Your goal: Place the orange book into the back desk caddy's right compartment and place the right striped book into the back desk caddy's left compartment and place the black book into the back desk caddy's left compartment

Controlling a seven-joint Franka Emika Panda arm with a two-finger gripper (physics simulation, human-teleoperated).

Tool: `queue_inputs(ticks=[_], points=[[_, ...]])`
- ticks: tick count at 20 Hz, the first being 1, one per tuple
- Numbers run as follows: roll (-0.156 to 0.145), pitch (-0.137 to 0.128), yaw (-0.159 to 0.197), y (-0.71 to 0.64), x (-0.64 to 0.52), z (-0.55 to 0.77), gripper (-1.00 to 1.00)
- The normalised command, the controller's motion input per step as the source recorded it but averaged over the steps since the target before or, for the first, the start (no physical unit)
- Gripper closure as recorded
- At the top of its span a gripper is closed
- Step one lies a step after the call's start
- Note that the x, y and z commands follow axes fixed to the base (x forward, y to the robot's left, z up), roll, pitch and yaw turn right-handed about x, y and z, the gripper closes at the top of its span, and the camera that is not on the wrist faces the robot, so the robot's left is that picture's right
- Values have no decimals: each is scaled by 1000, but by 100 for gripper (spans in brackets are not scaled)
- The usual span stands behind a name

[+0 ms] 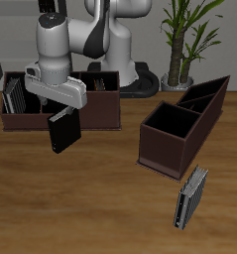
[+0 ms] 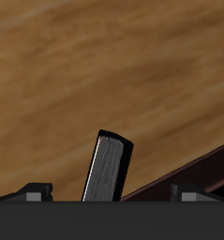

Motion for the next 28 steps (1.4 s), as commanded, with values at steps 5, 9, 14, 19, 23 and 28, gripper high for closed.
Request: queue_inputs(ticks=[5,9,14,19,23,28], points=[[30,14,-1,66,38,-169,-100],[-3,21,-9,-77,55,-166,-100],[19,58,4,-64,85,-291,100],[36,26,7,52,-12,-139,100],[16,18,15,-94,11,-91,100],[57,-38,109,-57,-61,397,100]])
